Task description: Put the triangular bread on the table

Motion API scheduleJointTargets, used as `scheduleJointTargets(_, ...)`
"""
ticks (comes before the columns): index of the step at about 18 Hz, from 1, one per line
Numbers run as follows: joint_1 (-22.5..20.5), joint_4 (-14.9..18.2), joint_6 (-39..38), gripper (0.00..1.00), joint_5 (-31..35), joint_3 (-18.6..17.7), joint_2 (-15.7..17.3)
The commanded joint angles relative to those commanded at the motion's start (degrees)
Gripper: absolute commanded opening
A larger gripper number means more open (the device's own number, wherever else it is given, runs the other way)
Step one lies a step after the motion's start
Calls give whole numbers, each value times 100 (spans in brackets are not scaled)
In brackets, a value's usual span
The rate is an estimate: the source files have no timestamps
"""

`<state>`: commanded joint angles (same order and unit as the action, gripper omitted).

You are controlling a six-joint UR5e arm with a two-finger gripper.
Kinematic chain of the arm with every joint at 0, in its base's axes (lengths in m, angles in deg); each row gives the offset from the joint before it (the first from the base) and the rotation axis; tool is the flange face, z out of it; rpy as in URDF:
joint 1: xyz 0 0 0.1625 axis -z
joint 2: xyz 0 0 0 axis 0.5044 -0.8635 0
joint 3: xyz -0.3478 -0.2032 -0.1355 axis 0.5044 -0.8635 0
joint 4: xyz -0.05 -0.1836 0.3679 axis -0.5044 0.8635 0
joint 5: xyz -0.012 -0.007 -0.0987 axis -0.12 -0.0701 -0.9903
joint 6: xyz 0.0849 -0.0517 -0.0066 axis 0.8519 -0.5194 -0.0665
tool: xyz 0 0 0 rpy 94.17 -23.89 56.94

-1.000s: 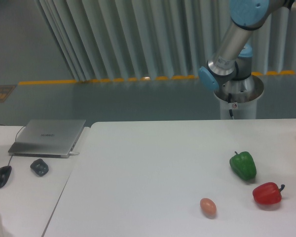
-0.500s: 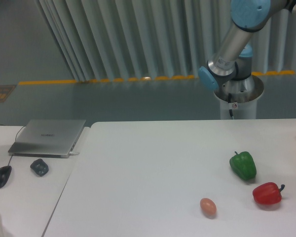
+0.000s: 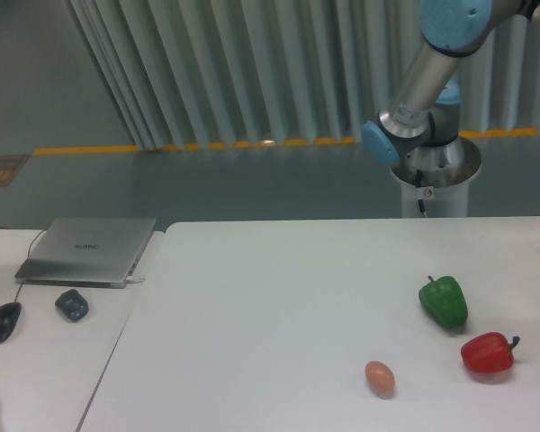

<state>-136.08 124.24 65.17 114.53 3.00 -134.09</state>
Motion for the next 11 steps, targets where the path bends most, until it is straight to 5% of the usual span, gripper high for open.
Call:
scheduleJointTargets(7,183,939,-17,21,-44,-9,817)
scheduleJointTargets(11,561,1072,-166,21,-149,-9,1047)
